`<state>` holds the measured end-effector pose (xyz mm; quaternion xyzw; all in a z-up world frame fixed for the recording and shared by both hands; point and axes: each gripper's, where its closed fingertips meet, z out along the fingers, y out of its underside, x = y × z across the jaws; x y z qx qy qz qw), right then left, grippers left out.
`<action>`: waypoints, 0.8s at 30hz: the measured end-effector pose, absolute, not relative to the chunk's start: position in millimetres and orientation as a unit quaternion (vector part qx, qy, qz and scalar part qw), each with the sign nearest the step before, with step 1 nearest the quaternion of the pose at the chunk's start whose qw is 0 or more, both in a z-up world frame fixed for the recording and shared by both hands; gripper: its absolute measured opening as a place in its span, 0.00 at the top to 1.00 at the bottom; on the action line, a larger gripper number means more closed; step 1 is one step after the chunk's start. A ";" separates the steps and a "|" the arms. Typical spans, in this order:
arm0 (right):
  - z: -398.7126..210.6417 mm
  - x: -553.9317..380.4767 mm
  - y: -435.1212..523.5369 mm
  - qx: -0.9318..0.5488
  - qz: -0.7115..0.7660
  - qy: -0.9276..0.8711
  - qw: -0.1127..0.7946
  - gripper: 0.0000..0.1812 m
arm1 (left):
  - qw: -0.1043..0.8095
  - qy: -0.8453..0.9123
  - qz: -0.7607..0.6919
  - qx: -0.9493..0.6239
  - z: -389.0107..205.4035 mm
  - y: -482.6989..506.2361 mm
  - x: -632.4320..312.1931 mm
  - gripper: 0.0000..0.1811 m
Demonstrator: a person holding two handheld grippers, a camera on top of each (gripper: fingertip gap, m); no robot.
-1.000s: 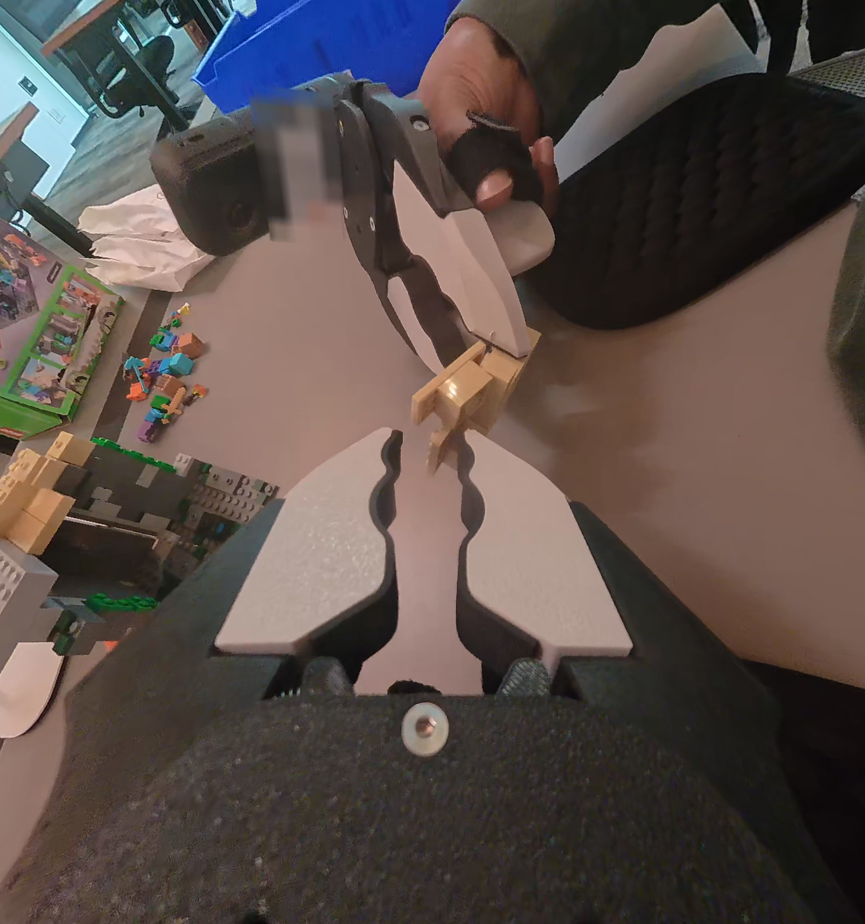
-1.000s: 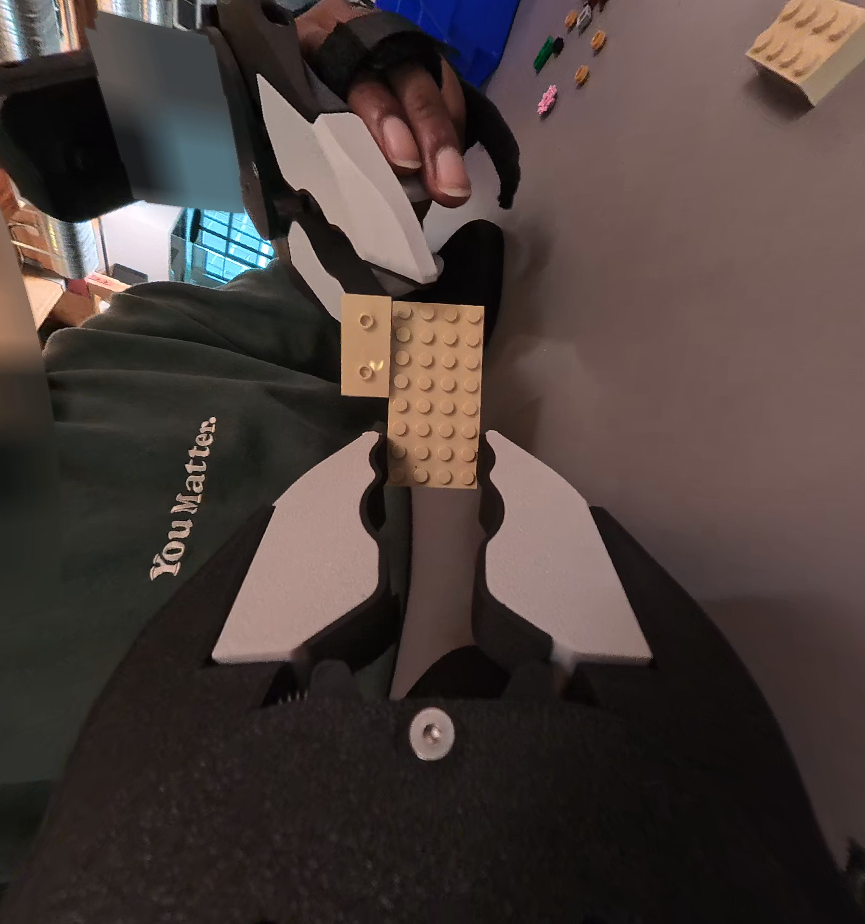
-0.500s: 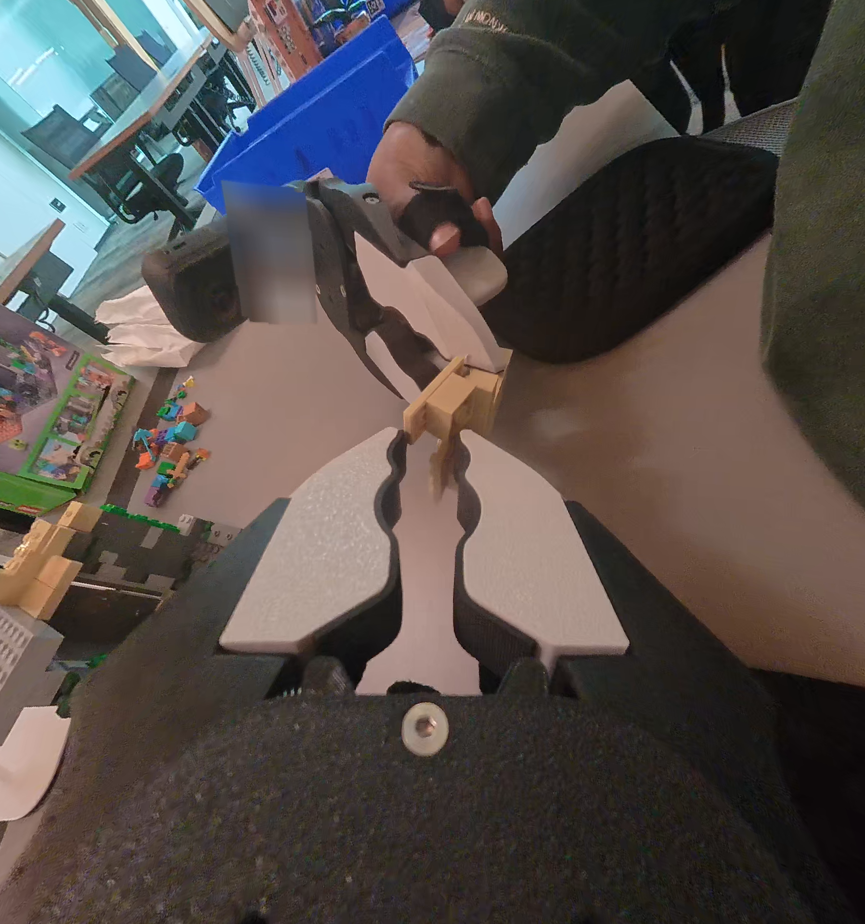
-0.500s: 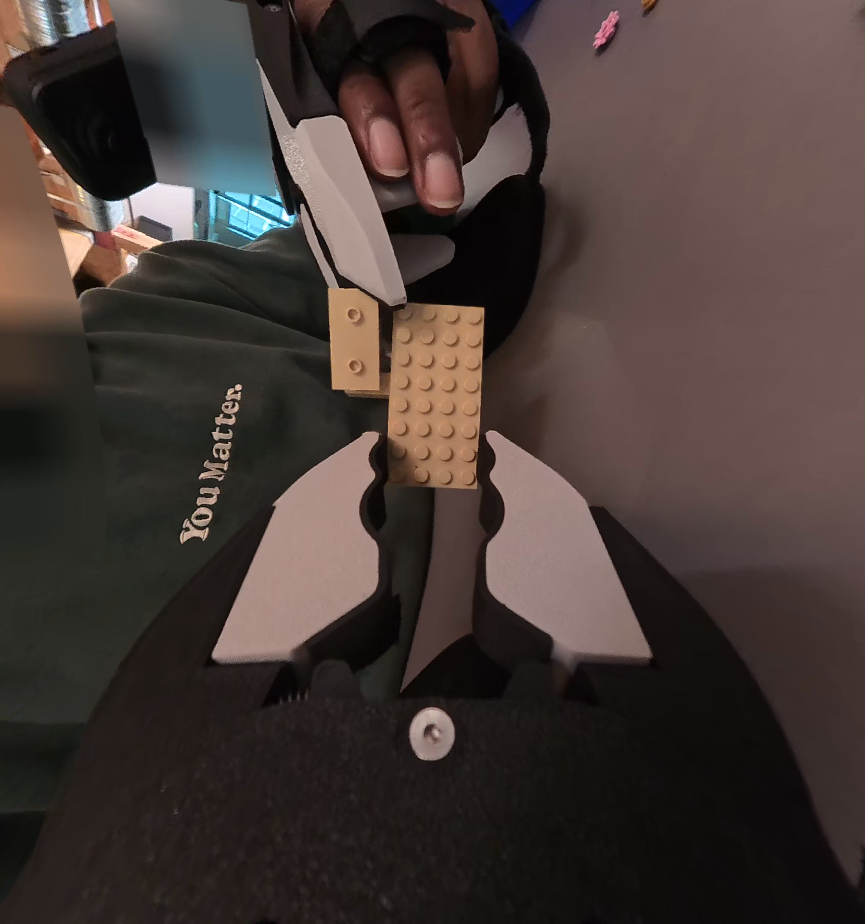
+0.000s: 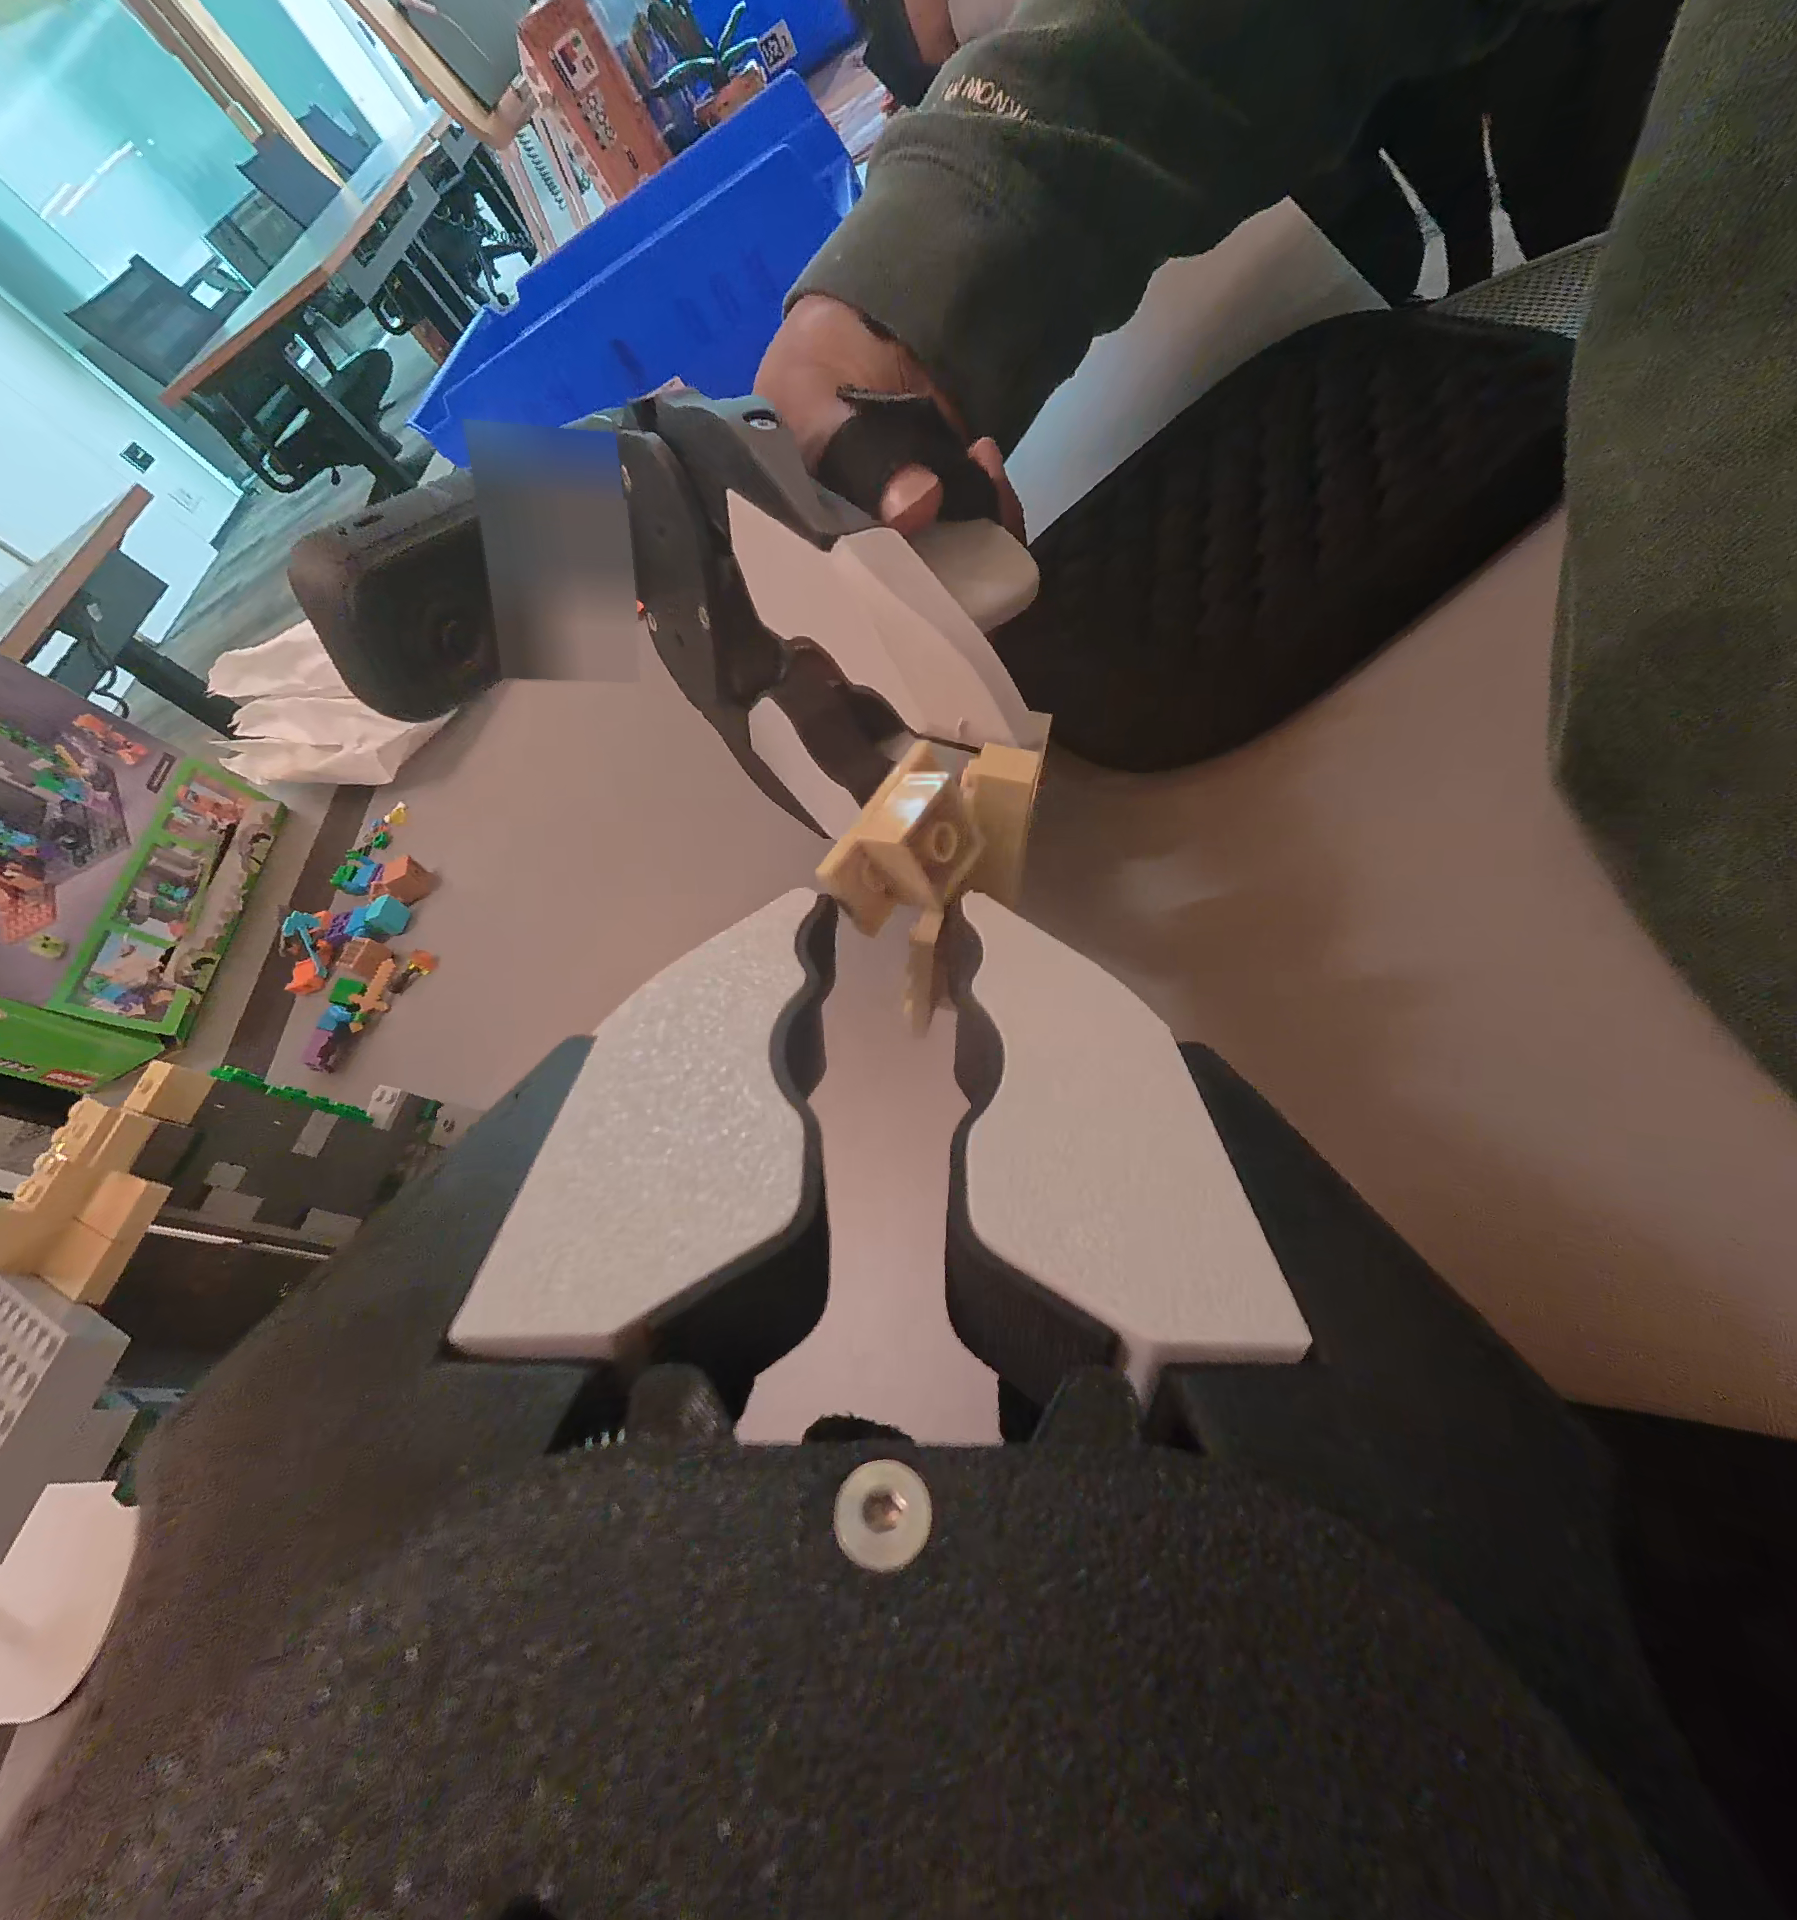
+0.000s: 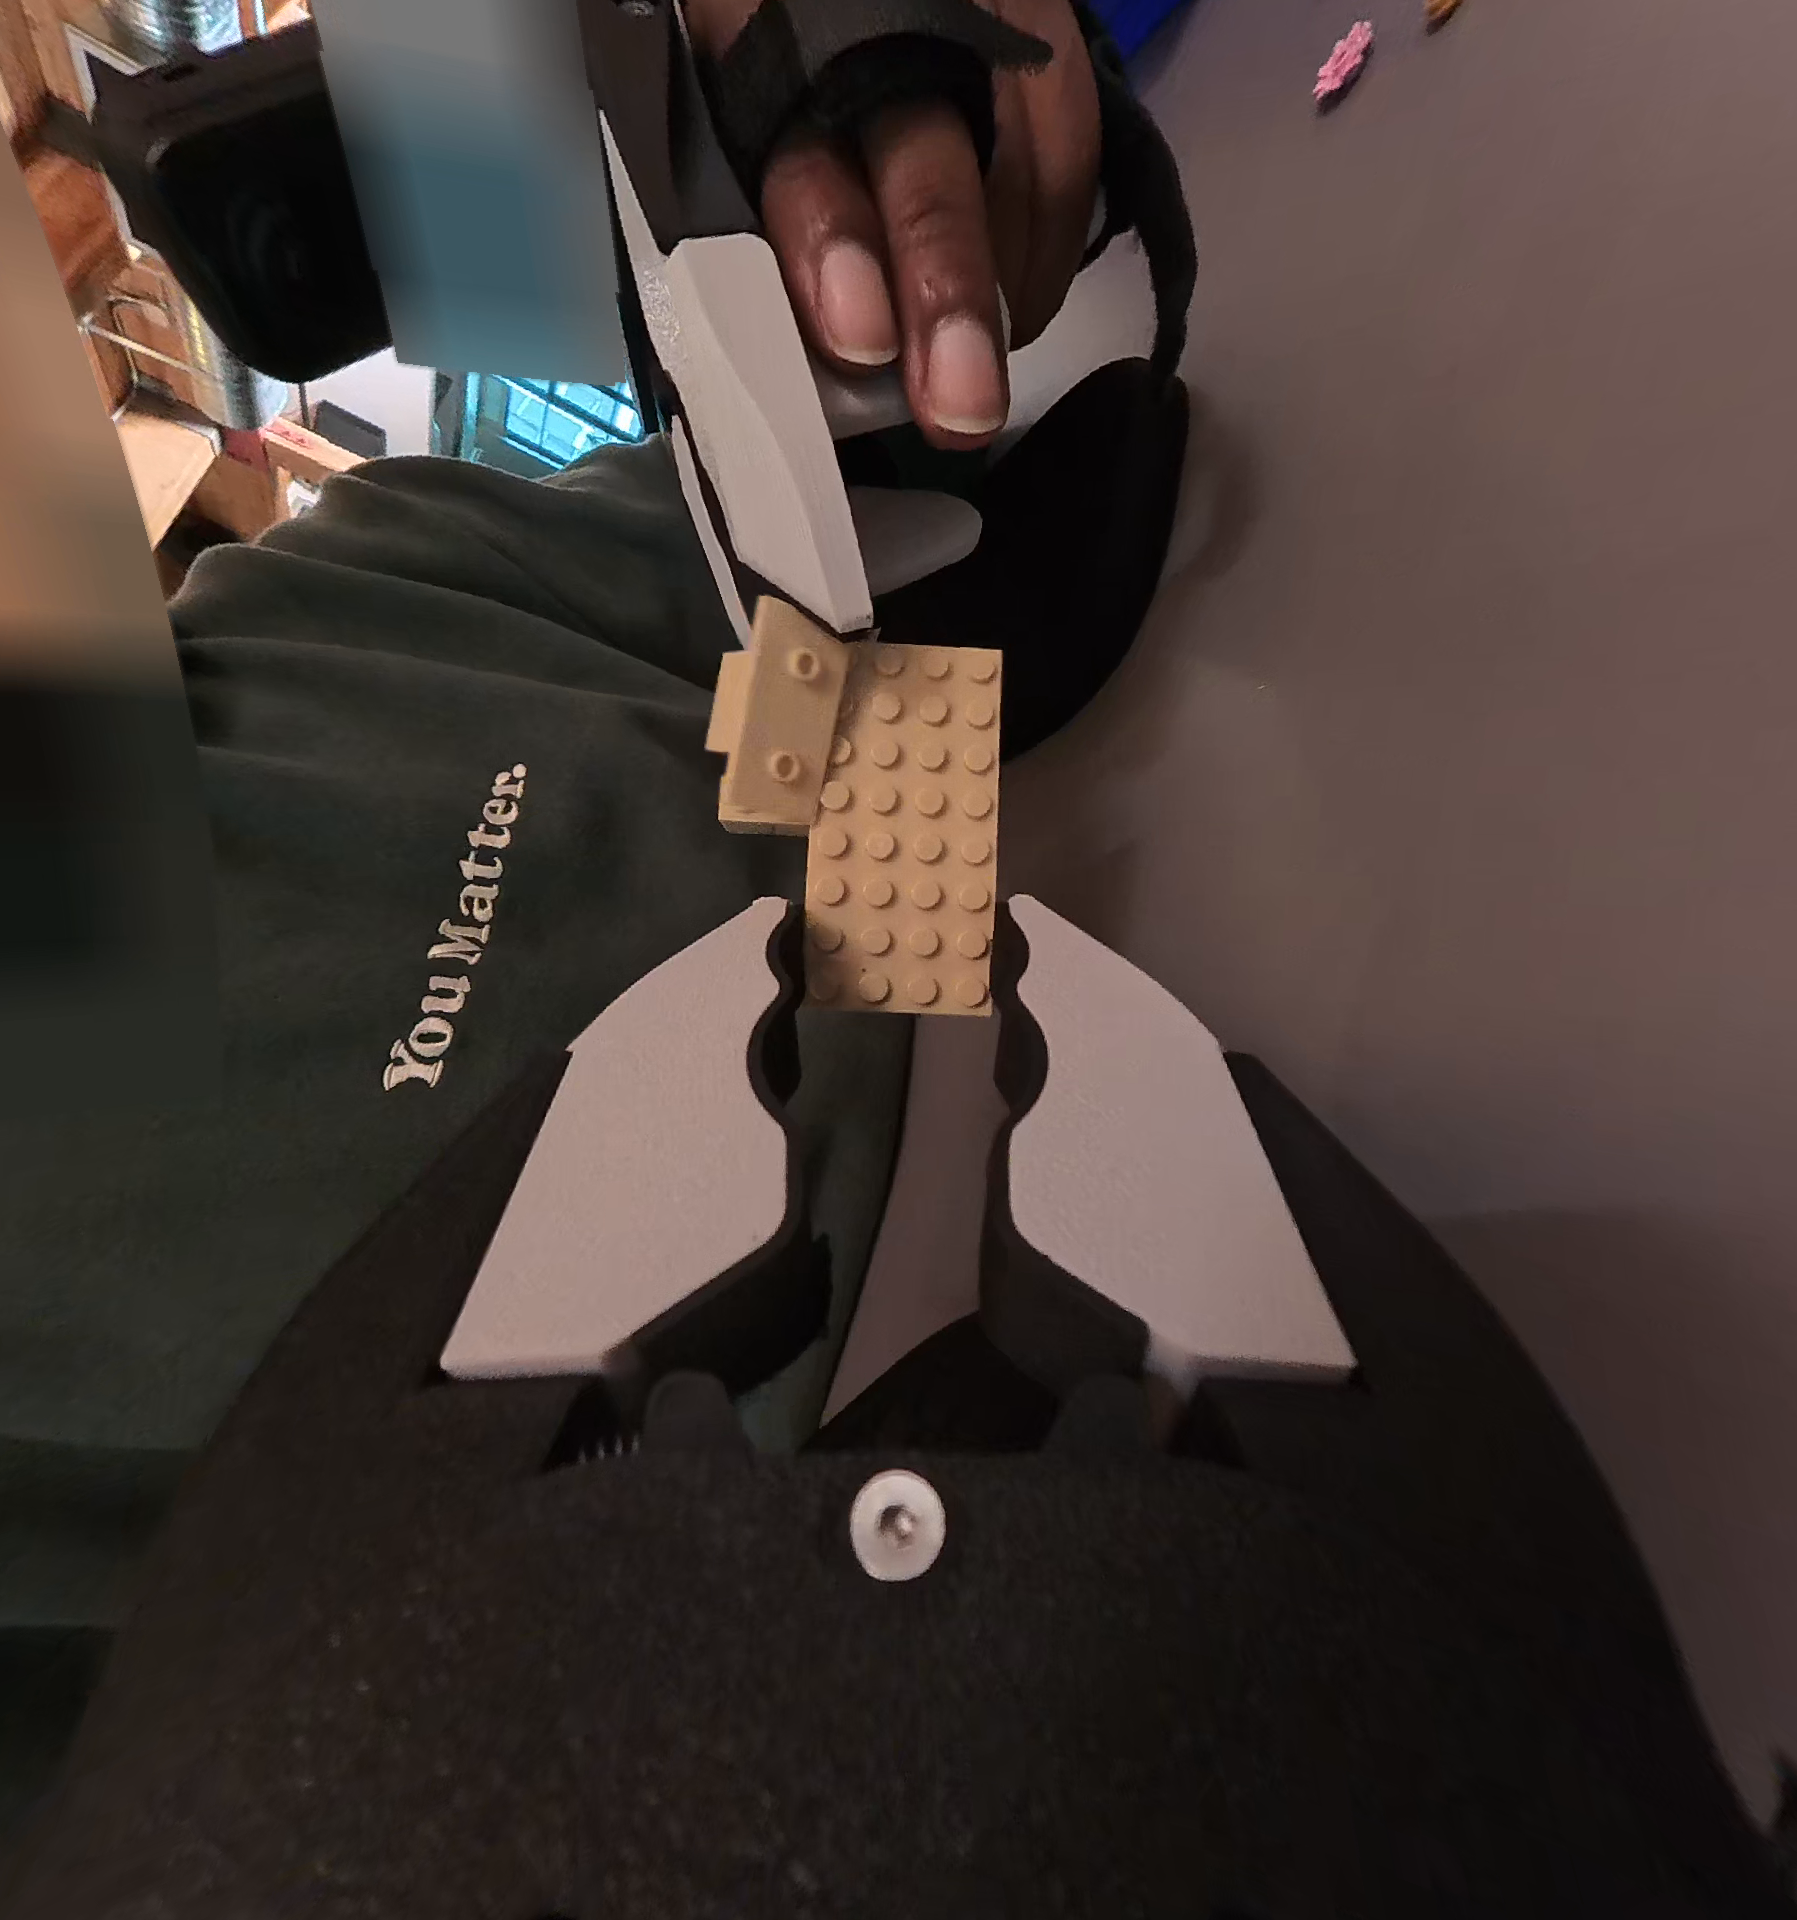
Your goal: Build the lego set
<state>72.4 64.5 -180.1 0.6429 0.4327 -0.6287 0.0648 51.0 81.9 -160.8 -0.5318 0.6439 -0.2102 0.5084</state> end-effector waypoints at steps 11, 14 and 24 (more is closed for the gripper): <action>-179.4 73.1 66.5 0.642 -0.612 0.461 0.027 0.81 | 0.506 0.642 -0.220 -0.533 -161.7 79.0 51.9 0.89; -183.6 74.8 66.3 0.647 -0.591 0.482 0.014 0.81 | 0.505 0.633 -0.227 -0.540 -163.0 82.5 48.8 0.90; -187.9 79.0 52.9 0.640 -0.575 0.508 0.041 0.81 | 0.483 0.666 -0.238 -0.515 -179.0 65.4 50.3 0.90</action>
